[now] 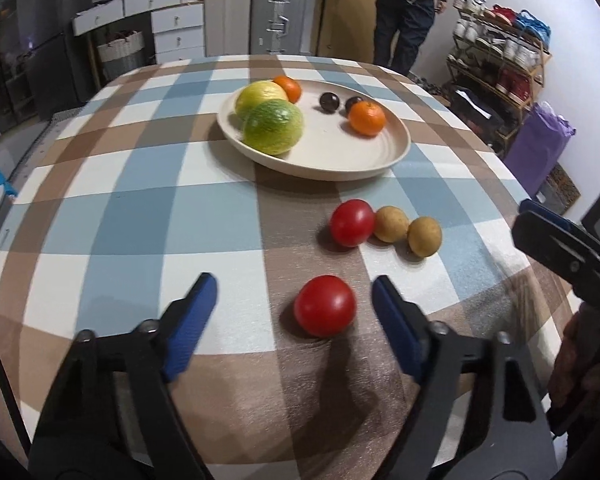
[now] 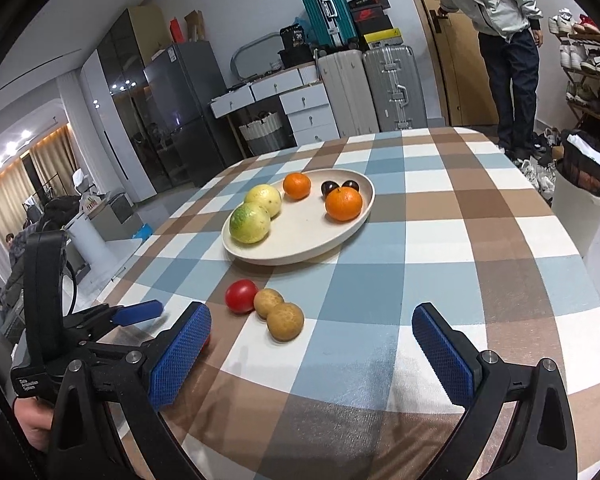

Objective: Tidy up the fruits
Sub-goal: 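Close left gripper on a red tomato while right gripper closes on a brown kiwi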

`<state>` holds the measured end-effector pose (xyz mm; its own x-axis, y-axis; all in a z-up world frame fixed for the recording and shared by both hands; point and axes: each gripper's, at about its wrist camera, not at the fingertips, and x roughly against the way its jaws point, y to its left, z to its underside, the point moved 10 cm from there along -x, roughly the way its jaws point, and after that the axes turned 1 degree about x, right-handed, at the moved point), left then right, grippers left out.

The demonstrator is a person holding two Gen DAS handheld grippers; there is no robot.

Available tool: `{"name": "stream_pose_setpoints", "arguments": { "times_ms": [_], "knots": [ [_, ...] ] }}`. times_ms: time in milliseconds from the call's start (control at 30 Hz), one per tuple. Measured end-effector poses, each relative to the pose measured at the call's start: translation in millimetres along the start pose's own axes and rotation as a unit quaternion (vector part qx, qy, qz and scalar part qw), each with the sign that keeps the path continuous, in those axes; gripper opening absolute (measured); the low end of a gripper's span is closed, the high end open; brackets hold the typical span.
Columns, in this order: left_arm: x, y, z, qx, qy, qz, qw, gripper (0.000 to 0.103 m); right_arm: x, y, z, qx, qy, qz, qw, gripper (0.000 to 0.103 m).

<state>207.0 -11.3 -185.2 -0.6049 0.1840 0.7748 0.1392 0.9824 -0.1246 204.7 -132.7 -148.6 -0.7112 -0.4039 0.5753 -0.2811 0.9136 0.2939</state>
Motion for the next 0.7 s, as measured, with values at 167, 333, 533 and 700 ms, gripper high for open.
{"name": "stream_pose_setpoints", "arguments": {
  "times_ms": [167,333,533,700],
  "knots": [
    [-7,-5,3,-0.001,0.009,0.04,0.9991,0.028,-9,1,2,-0.001,0.013,-0.011,1.0,0.103],
    [-9,-4,3,0.016,0.017,0.081,0.9965,0.027,-18,4,4,0.01,0.03,-0.008,0.999,0.103],
    [4,2,3,0.022,0.009,0.086,0.996,0.027,-32,9,8,0.02,0.055,-0.01,0.998,0.102],
    [14,10,2,0.046,0.005,0.097,0.9942,0.027,-40,11,10,0.032,0.066,0.002,0.997,0.097]
  ]
}}
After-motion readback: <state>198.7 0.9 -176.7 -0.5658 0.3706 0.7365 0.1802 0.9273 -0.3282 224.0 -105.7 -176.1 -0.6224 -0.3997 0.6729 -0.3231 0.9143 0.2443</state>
